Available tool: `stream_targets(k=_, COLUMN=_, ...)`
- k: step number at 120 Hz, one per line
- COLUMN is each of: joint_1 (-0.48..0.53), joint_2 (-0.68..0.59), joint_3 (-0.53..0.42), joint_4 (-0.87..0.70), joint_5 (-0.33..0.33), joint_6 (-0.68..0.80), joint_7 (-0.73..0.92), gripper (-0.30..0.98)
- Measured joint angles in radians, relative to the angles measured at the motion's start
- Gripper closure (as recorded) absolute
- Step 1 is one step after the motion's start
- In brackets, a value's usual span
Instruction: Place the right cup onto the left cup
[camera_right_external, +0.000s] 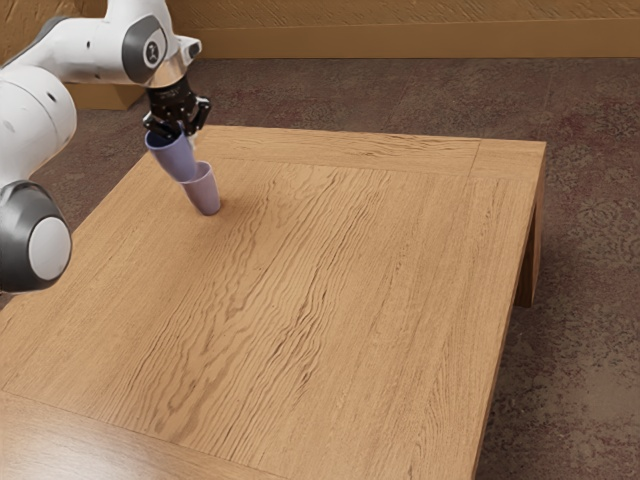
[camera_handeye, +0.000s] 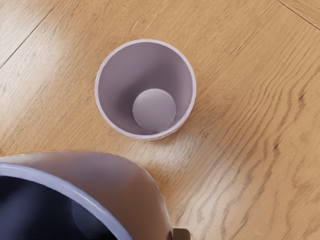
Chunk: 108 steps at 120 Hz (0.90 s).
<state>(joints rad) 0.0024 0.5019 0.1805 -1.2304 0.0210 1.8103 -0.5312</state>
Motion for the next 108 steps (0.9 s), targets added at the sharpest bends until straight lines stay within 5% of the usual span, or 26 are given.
stream_targets(k=56, joint_1=0.091, joint_2=0.296, joint_3=-0.049, joint_4=0.452, joint_5=-0.004, joint_6=-0.125, joint_7=0.042, gripper=0.78)
stream_targets(k=108, joint_1=0.114, joint_2=0.389, joint_3=-0.056, joint_4=0.574, joint_5=-0.013, joint_6=-0.172, joint_7=0.067, gripper=0.78)
